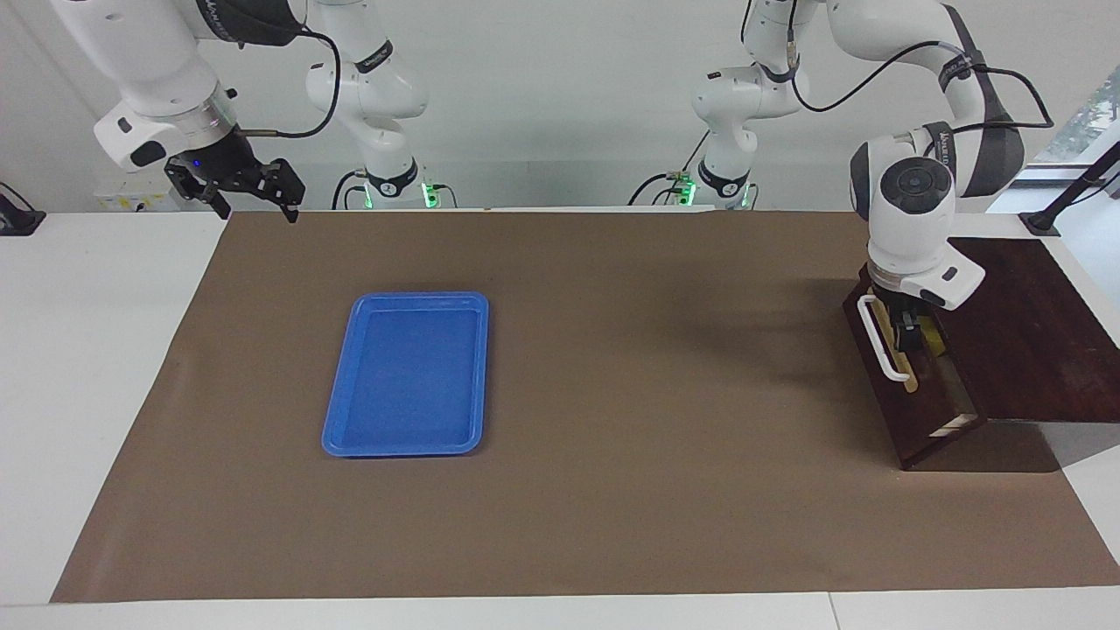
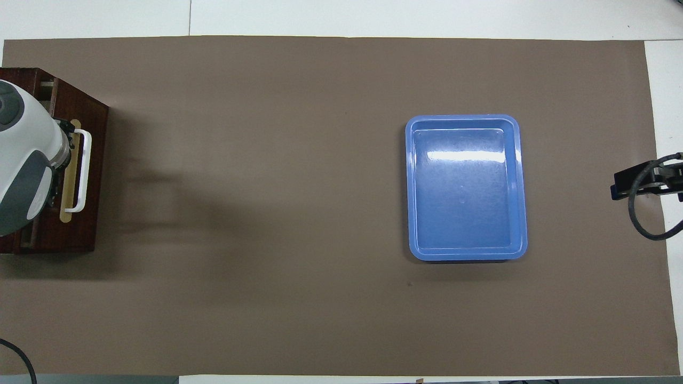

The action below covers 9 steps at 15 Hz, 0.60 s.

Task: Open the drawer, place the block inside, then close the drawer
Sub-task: 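Push the drawer closed with the left gripper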

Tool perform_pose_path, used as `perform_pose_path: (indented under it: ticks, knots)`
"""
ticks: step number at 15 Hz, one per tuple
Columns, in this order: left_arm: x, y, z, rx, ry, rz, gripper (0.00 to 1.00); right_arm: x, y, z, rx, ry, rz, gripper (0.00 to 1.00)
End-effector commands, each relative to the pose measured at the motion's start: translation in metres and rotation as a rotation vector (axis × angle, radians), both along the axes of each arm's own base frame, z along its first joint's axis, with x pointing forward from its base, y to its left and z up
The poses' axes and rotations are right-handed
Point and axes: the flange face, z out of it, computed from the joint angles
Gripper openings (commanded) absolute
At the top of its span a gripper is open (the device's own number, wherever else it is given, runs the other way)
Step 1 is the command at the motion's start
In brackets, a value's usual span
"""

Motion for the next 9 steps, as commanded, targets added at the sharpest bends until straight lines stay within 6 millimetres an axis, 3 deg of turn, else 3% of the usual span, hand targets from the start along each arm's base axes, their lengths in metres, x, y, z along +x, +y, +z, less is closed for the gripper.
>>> perform_pose_path:
  ticks: [1,9]
  knots:
    - [-0.005,0.011,-0.002,0.021,0.001,-0.029,1.00,-0.006,-0.002,0.002,-0.005,0.005,0.013,1.00]
    - [-0.006,0.032,-0.001,0.036,0.018,-0.034,1.00,-0.006,-0.002,0.002,-0.005,0.005,0.013,1.00]
